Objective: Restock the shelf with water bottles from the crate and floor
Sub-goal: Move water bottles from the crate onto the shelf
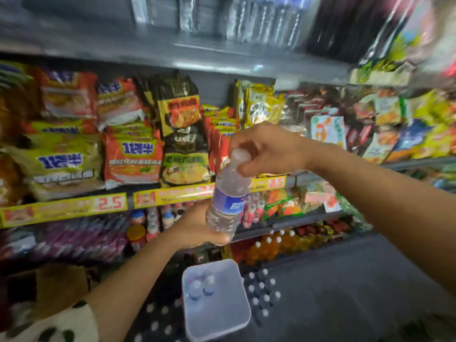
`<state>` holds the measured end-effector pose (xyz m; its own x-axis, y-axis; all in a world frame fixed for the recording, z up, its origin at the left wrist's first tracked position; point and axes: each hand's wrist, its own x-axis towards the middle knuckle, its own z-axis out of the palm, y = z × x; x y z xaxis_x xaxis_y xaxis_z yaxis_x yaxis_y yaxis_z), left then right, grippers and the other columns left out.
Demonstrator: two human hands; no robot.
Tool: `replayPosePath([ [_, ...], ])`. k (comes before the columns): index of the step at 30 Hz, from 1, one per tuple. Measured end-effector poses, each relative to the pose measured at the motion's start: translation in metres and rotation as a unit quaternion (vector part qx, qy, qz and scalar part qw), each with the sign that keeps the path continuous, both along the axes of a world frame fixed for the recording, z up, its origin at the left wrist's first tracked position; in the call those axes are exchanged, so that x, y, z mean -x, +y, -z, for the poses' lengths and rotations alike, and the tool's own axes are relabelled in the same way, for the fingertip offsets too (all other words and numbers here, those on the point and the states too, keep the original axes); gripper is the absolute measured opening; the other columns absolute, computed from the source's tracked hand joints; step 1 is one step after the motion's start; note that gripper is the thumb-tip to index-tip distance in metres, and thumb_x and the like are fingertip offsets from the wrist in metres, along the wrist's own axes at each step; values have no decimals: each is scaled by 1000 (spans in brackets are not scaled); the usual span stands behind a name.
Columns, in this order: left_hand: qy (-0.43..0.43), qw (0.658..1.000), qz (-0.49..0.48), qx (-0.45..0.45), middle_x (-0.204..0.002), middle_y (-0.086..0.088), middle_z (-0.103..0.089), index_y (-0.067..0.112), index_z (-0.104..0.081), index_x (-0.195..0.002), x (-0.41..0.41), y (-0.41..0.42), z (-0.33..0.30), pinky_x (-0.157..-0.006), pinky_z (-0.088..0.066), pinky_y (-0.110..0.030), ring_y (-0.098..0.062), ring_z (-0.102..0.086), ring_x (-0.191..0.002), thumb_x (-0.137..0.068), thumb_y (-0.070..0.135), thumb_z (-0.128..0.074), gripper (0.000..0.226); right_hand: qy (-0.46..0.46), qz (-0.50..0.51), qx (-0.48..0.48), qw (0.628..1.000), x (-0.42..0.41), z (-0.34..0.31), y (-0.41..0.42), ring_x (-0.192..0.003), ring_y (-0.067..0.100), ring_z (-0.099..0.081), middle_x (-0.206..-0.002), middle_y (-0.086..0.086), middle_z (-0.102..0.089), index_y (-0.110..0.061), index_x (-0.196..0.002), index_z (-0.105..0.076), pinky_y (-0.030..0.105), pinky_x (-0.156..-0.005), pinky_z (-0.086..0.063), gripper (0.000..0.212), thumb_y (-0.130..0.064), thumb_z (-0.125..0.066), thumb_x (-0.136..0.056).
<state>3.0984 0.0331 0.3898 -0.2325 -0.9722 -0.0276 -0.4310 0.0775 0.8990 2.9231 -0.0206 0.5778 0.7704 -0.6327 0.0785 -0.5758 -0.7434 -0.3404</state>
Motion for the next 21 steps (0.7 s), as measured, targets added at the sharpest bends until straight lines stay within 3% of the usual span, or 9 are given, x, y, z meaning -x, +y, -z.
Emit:
replayPosePath([
  [5,16,997,-36,70,-101,9,-73,24,-66,-108,10,10,-68,-83,-53,-30,-2,-67,-92,-61,16,-90,54,-100,54,-16,993,12,-61,11,-60,6,-49,-71,0,-58,-9,-95,-63,29,-55,-42,24,-9,-72,-72],
  [7,30,993,-59,94,-99,10,-73,28,-65,-107,15,14,-91,-85,-54,-35,-5,-69,-91,-56,26,-91,57,-160,89,-37,982,19,-74,15,-55,3,-49,-72,-1,-58,-9,-100,-59,22,-49,-39,32,-14,-77,-74],
  [9,42,991,-69,111,-100,9,-73,29,-65,-108,19,15,-112,-87,-55,-41,-11,-70,-93,-51,37,-91,63,-172,104,-46,978,24,-82,22,-61,6,-51,-80,1,-60,-10,-101,-58,20,-53,-41,37,-25,-80,-75],
  [13,58,994,-23,94,-93,7,-75,18,-68,-103,26,16,-147,-81,-56,-32,-7,-71,-87,-66,11,-87,42,-161,83,-83,980,36,-98,30,-81,14,-56,-104,16,-64,-12,-107,-59,33,-72,-46,46,-33,-81,-73],
  [18,41,994,87,54,-87,11,-75,17,-63,-102,29,11,-179,-71,-53,-17,-3,-70,-83,-75,-10,-73,39,-145,64,-139,978,56,-120,25,-93,18,-66,-104,3,-70,-13,-104,-64,36,-84,-52,35,-26,-79,-76],
  [21,25,991,123,48,-92,10,-74,16,-63,-105,36,-3,-192,-75,-51,-17,-5,-69,-89,-72,-8,-77,43,-155,65,-108,980,61,-125,12,-93,26,-67,-102,18,-70,4,-102,-62,49,-84,-53,65,-43,-84,-64],
])
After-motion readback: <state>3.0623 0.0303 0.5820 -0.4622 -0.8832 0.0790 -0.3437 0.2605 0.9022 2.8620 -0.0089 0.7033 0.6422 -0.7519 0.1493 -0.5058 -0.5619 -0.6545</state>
